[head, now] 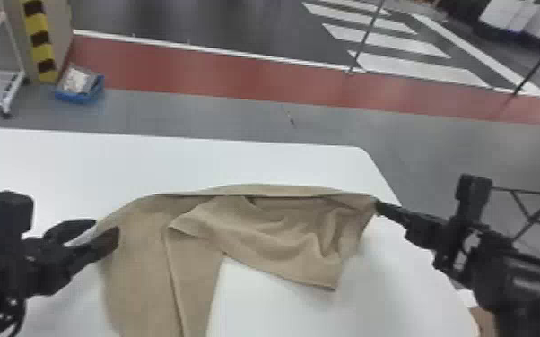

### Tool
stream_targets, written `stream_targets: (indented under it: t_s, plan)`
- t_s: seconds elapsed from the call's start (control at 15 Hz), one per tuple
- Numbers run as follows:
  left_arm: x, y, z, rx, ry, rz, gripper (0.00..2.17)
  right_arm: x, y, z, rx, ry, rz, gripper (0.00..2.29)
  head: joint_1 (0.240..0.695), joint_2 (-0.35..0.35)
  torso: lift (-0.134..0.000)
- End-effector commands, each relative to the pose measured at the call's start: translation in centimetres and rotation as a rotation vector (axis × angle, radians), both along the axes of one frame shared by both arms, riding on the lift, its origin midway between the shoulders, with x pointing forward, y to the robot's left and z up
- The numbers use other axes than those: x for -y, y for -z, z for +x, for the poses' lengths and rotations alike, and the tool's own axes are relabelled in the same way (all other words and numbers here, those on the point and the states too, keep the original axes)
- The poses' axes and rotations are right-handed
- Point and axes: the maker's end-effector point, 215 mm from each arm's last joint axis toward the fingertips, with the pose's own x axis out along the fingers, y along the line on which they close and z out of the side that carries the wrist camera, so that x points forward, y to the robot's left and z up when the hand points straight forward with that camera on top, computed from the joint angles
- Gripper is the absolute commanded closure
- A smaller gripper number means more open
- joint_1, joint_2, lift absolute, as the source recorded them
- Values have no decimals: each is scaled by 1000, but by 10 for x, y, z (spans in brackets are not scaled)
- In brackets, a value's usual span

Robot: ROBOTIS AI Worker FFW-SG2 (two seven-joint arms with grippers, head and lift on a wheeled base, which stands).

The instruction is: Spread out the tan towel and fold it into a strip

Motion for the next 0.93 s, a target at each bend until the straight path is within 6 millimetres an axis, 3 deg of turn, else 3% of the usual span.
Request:
stream_targets:
  t_s: [0.0,0.13,0.33,0.47,0.6,0.87]
  plan:
    - [-3,10,-4,-37,1,23,637,0,-1,0,3,0,-1,1713,695,-350,-124]
    - [-3,7,-4,-33,0,22,674,-1,-3,1,8,-3,-1,1713,695,-350,-124]
    - [-12,0,-3,-11,-44,30,1801,-3,-4,-1,9,-8,-3,1713,695,-350,-124]
    - [-14,-23,-1,49,-67,3,1858,-3,-12,-3,20,-12,-17,1713,695,-350,-124]
    - [-14,-60,2,117,-73,-35,1858,-7,-30,0,49,-27,-35,1713,695,-350,-124]
    - [-1,-149,6,272,-64,-79,1858,-36,-94,8,158,-94,-50,1713,695,-350,-124]
